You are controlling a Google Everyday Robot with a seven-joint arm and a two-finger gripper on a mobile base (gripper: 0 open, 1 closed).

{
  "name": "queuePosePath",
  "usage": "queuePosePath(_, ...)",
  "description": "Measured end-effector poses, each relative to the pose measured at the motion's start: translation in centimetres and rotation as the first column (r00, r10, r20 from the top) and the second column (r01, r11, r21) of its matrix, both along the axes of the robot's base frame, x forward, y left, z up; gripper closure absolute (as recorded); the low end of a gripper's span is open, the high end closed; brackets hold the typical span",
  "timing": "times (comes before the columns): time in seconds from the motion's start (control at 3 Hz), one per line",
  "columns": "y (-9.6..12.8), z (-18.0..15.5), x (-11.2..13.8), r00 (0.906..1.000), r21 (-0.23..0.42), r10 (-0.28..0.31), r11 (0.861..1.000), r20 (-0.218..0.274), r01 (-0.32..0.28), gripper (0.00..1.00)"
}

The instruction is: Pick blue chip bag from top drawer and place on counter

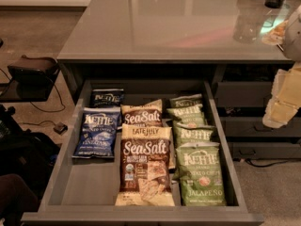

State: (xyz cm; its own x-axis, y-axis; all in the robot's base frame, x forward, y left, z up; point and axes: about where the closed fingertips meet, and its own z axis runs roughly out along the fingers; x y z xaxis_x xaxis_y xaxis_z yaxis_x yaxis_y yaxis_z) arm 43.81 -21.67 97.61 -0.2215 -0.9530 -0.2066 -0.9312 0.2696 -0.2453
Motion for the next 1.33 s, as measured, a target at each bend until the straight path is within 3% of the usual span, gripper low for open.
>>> queuePosePath(0.67,0.6,-0.3,-0.1,0.9997,-0.008,0.023,1.0,-0.008,-0.024,0.0)
queuePosePath(1.0,2.8,-2.6,-0.6,0.9924,0.014,0.116,0.993,-0.041,-0.116,0.0)
queuePosePath(1.33,6.5,-7.4,0.0,0.966,0.099,0.248,0.966,-0.073,-0.24,0.0)
